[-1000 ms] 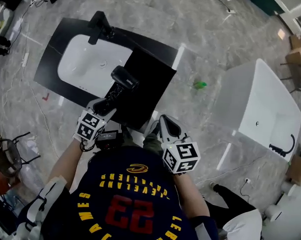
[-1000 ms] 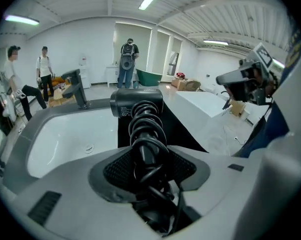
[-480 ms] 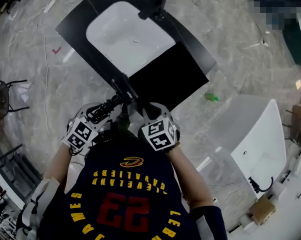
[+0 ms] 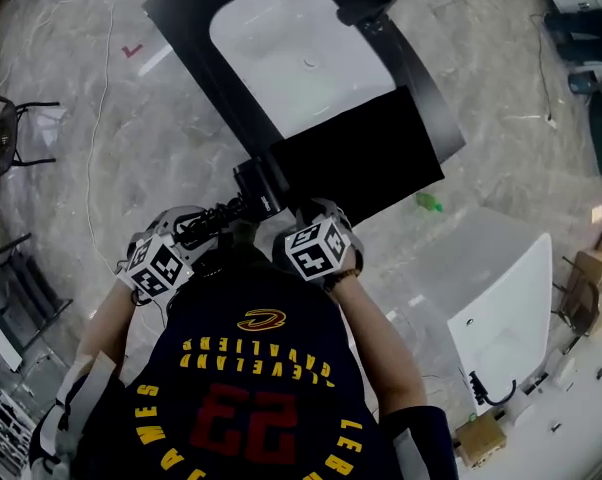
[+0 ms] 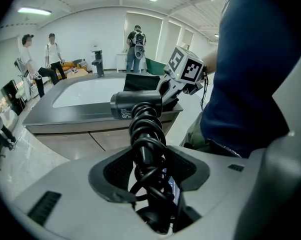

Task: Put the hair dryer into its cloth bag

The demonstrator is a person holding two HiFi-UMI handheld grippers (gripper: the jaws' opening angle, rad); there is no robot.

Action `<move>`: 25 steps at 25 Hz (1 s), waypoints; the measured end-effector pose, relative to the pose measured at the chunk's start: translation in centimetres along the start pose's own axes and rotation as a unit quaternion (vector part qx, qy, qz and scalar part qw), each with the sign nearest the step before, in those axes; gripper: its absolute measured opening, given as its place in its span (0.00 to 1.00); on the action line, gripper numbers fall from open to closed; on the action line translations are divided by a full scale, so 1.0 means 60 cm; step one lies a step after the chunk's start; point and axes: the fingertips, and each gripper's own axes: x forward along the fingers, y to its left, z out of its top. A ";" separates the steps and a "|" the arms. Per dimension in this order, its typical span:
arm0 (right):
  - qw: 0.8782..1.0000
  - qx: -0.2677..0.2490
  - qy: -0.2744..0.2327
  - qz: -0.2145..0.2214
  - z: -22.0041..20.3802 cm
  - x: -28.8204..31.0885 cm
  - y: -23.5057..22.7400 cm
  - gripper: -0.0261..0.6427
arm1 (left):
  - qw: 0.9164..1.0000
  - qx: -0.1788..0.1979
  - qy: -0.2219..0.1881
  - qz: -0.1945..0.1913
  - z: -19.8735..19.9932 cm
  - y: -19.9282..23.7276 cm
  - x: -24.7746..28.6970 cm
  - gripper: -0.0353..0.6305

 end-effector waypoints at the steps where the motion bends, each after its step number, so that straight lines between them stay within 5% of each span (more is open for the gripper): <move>1: 1.000 0.002 0.000 0.000 -0.003 0.000 -0.001 0.13 | 1.000 -0.001 0.001 -0.001 0.001 -0.003 0.002 0.37; 8: 0.997 0.053 -0.054 -0.011 0.011 -0.028 -0.009 0.07 | 1.000 0.020 0.012 -0.011 0.002 -0.016 0.010 0.37; 15: 0.978 0.139 -0.157 -0.016 0.044 -0.102 -0.041 0.06 | 0.998 0.049 0.015 -0.030 0.006 -0.032 0.022 0.37; 25: 0.967 0.155 -0.204 -0.009 0.069 -0.158 -0.054 0.06 | 0.995 0.084 -0.004 -0.060 0.066 -0.043 0.061 0.37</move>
